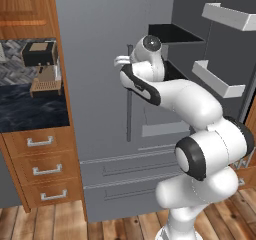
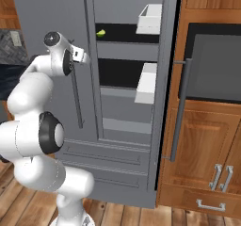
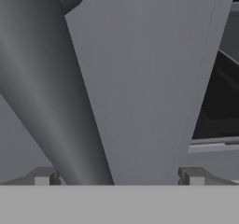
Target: There is a bowl on the dining counter. Grab a lemon wedge from the fridge and place it in the bowl. Then get the liquor bottle and glass cup from the cabinet and place them next to the bowl.
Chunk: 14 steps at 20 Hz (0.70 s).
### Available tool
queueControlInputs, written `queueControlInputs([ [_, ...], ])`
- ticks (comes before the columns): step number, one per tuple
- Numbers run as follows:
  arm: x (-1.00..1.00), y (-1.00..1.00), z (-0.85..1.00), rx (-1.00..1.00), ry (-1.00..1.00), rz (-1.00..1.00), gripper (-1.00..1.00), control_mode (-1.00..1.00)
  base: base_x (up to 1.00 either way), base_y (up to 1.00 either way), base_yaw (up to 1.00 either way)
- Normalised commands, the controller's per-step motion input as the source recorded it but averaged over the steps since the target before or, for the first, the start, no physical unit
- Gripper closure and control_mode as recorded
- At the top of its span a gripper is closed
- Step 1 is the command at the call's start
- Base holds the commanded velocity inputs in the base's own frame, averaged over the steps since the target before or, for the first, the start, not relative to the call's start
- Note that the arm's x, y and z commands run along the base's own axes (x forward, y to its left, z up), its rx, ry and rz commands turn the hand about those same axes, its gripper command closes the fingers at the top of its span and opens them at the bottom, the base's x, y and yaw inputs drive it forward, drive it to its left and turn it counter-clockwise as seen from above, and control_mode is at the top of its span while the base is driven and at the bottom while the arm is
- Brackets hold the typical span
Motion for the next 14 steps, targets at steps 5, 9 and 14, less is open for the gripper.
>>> queueControlInputs([
  [5,0.32,0.21,-0.07,-0.03,0.00,-0.02,1.00,-1.00,0.00,0.00,0.00],
  [9,0.36,0.20,-0.11,-0.01,-0.02,-0.01,1.00,-1.00,0.00,0.00,0.00],
  [14,0.36,0.16,-0.08,0.00,-0.01,0.00,1.00,-1.00,0.00,0.00,0.00],
])
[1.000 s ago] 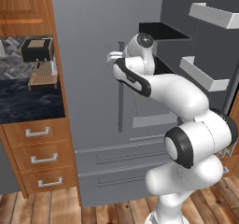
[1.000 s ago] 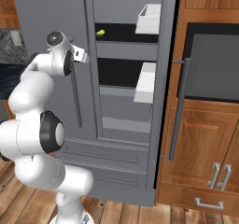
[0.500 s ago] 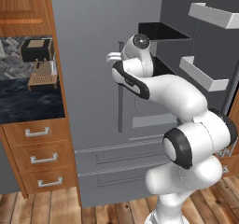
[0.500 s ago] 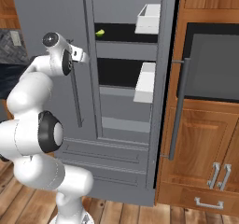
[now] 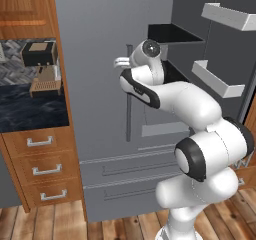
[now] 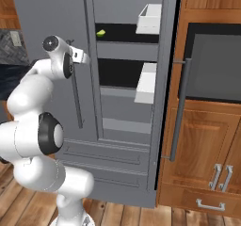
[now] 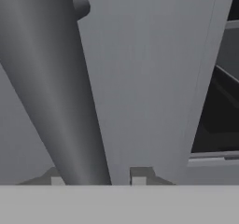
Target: There is a bowl on the dining counter. Grab a lemon wedge from the fridge and place it in the bowl. Then get the liquor bottle and glass cup from the cabinet and place them next to the bowl.
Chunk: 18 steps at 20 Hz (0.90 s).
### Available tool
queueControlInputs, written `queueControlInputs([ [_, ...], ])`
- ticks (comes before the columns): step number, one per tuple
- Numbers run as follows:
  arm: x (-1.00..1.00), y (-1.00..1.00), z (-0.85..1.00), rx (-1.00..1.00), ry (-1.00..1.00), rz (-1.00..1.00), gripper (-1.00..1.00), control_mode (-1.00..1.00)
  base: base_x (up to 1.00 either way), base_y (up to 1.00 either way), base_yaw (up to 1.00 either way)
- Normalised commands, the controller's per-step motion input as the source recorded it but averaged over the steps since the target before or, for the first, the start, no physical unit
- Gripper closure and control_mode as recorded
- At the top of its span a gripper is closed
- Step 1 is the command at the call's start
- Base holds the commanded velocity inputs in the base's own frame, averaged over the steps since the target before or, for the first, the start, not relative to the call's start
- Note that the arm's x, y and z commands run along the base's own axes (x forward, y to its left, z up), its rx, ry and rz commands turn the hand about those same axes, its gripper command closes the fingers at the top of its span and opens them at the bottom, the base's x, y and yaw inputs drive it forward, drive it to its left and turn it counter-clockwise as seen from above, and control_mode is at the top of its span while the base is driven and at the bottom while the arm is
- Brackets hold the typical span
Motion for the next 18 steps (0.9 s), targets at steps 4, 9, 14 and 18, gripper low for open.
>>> queueControlInputs([
  [4,0.21,0.25,-0.02,0.00,0.00,0.02,1.00,-1.00,0.00,0.00,0.00],
  [9,-0.23,0.45,-0.03,0.00,0.00,0.11,1.00,-1.00,0.00,0.00,0.00],
  [14,-0.69,0.62,-0.06,0.00,0.00,0.12,1.00,-1.00,0.00,0.00,0.00],
  [18,-0.83,0.73,-0.08,0.00,0.00,0.08,1.00,-1.00,0.00,0.00,0.00],
])
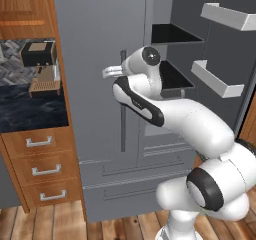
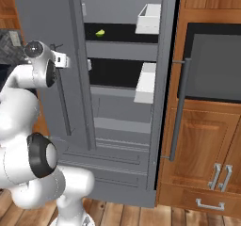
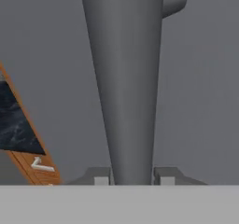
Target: There is a bowl on the dining counter. Grab a lemon wedge from the fridge and place it in the bowl. Then get the liquor bottle and glass cup from the cabinet and place them next to the bowl.
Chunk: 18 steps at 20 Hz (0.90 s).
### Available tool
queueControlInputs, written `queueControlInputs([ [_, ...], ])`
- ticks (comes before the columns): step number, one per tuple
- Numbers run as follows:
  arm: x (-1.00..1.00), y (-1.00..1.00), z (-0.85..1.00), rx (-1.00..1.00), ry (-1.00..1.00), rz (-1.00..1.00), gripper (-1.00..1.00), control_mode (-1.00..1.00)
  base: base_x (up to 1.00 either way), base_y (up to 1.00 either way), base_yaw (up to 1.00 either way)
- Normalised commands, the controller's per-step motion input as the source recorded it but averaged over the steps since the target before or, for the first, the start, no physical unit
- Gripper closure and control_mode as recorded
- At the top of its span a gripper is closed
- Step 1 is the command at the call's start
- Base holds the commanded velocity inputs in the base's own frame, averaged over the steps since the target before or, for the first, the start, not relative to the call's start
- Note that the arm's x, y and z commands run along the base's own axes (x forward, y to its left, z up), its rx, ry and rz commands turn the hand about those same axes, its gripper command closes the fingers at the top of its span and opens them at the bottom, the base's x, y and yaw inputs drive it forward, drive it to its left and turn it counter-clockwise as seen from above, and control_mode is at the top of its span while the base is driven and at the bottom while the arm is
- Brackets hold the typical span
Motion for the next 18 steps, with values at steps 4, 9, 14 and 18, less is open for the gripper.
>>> queueControlInputs([
  [4,-0.89,0.84,-0.12,0.00,0.00,0.06,1.00,-1.00,0.00,0.00,0.00],
  [9,-0.85,0.95,-0.14,0.00,0.00,0.02,1.00,-1.00,0.00,0.00,0.00],
  [14,-0.67,0.89,-0.08,0.00,0.00,0.01,-1.00,-1.00,0.00,0.00,0.00],
  [18,-0.75,-0.09,0.24,0.13,0.00,0.00,-1.00,-1.00,0.00,0.00,0.00],
])
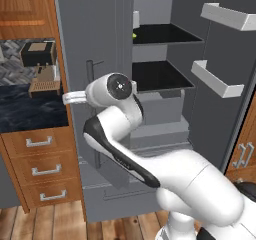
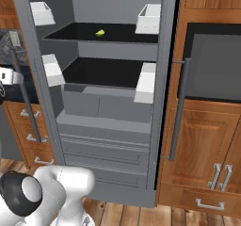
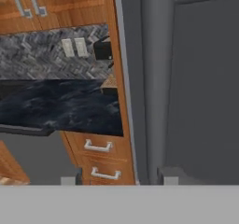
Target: There is a bowl on the dining counter. Grab a lemon wedge from the fridge and place it in the bowl. Then get the liquor bottle and glass cup from the cabinet and place them next to the bowl.
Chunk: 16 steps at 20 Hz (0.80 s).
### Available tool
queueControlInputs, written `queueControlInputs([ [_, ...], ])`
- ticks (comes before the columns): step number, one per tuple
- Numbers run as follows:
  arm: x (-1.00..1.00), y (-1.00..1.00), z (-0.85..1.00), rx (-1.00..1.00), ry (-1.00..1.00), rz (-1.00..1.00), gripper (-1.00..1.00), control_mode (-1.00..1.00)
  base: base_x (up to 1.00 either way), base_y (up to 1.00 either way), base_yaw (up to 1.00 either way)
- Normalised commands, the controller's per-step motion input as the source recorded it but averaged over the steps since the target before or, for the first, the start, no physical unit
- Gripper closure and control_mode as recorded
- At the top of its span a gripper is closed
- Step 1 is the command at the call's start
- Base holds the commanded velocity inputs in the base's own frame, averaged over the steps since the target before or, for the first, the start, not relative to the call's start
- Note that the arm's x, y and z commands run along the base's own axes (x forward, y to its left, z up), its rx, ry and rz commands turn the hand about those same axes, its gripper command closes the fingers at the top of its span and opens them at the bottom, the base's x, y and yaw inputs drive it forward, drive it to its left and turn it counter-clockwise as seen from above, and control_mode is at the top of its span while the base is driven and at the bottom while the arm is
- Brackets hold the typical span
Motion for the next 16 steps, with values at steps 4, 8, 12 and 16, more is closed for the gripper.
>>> queueControlInputs([
  [4,-0.79,-0.55,0.49,0.24,0.00,0.00,-1.00,-1.00,0.00,0.00,0.00],
  [8,-0.65,-0.77,0.56,0.30,0.01,0.00,-1.00,-1.00,0.00,0.00,0.00],
  [12,-0.35,-0.89,0.51,0.31,0.05,0.00,-1.00,-1.00,0.00,0.00,0.00],
  [16,-0.05,-0.89,0.37,0.28,0.06,0.00,-1.00,-1.00,0.00,0.00,0.00],
])
